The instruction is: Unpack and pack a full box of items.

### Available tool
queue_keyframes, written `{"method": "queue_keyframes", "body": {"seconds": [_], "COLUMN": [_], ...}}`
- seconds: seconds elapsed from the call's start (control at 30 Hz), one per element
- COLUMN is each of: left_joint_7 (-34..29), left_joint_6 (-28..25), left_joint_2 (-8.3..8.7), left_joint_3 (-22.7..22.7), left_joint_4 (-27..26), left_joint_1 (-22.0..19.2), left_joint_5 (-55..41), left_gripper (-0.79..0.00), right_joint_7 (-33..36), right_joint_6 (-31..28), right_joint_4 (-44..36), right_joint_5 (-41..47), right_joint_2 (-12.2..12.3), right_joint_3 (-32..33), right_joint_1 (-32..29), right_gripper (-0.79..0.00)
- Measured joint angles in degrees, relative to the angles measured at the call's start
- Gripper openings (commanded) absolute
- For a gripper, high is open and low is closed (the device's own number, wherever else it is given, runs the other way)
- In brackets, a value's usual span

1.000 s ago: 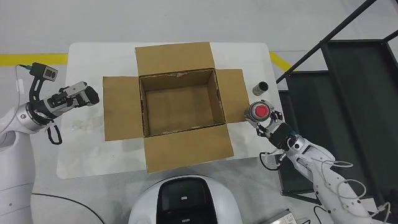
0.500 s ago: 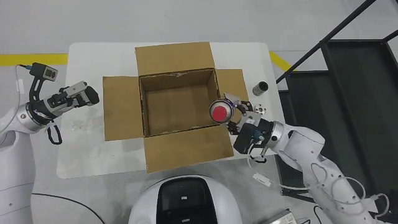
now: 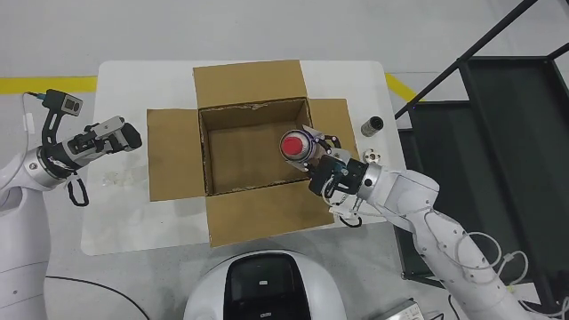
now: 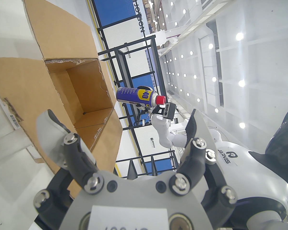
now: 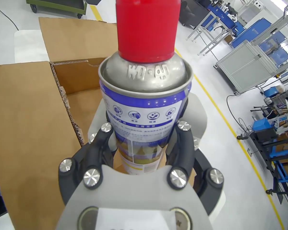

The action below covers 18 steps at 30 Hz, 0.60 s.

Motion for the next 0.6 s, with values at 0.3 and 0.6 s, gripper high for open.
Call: {"method": "queue_keyframes", "body": {"seconds": [0.3,0.6], "left_joint_7": [2.5,4.4], "left_joint_6": [0.4,-0.2], "left_joint_2": [0.19,0.87], "left_joint_3": [0.1,-1.9], "left_joint_4": [-1.6,-1.8], "left_joint_1": [1.0,2.0], "left_joint_5": [1.0,0.9], "left_gripper": [0.000,0.000], "right_joint_7": [9.3,35.5], "right_joint_6": [-3.1,-11.1], "right_joint_4": [-2.4,5.4], "right_joint_5": [0.7,10.1], "right_joint_2": [-0.4,-4.0], "right_joint_3": [-2.4,-17.9], "right_joint_1": [3.2,21.4], "right_gripper": [-0.785,-0.785]}}
